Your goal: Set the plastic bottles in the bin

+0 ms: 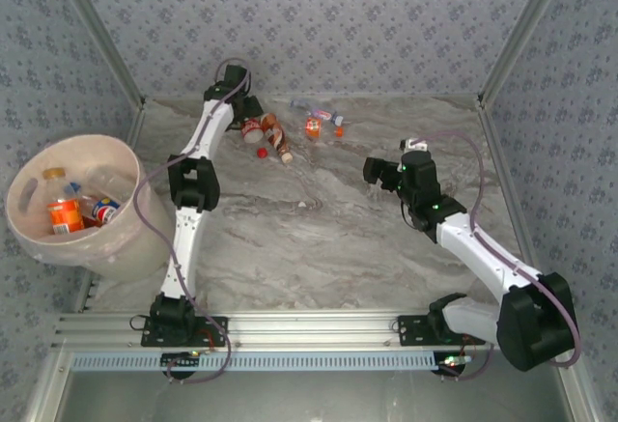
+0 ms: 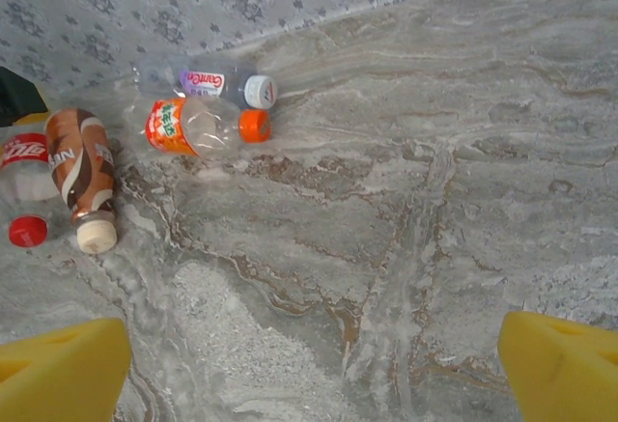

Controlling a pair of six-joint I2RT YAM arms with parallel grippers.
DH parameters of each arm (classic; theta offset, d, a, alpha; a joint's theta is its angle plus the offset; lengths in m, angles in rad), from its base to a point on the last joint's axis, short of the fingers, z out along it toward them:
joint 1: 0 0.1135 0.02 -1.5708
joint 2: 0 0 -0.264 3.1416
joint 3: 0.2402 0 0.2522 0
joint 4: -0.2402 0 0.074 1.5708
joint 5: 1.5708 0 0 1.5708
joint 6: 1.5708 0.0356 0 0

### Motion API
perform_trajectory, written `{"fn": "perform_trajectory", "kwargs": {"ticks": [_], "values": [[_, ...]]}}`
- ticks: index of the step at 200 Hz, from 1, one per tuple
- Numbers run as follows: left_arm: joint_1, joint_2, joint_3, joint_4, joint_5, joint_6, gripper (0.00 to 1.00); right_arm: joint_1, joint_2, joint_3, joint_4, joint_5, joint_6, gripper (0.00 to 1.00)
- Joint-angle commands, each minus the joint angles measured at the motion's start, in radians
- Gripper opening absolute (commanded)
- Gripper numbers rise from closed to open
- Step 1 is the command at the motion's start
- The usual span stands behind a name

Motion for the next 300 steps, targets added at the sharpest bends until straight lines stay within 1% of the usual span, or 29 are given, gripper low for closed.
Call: {"fn": "perform_trajectory", "kwargs": {"ticks": [1,53,83,101,144,164,188,237,267,300], "values": [[0.003,0.038,0.045,-0.001,0.022,0.017,0.79,-0.004,0.014,0.04,-0.017,0.009,-0.015,1.0],[0.015,0.072,0.045,0.041,0.016,0.02,0.73,-0.004,0.018,0.044,-0.025,0.012,-0.013,1.0],[0.019,0.08,0.052,0.042,0.028,0.027,0.64,-0.004,0.022,0.042,-0.026,0.013,-0.013,1.0],[0.02,0.064,0.054,0.031,0.036,0.041,0.59,-0.004,0.022,0.043,-0.024,0.013,-0.013,1.0],[0.014,-0.023,0.025,0.006,0.048,0.096,0.54,-0.004,0.019,0.04,-0.012,0.015,-0.013,1.0],[0.005,-0.108,-0.078,0.07,0.048,0.136,0.53,-0.002,0.006,0.041,-0.003,0.01,-0.018,1.0],[-0.003,-0.229,-0.241,0.171,0.044,0.14,0.51,0.0,-0.018,0.034,-0.003,0.01,-0.019,1.0],[-0.015,-0.522,-0.631,0.402,0.033,0.147,0.5,0.0,-0.064,0.006,0.001,0.021,-0.021,1.0],[-0.038,-0.684,-0.807,0.464,0.029,0.159,0.5,0.002,-0.079,-0.002,0.021,0.014,-0.022,1.0],[-0.079,-0.861,-0.981,0.538,0.034,0.164,0.5,0.007,-0.093,-0.029,0.1,-0.044,-0.037,1.0]]}}
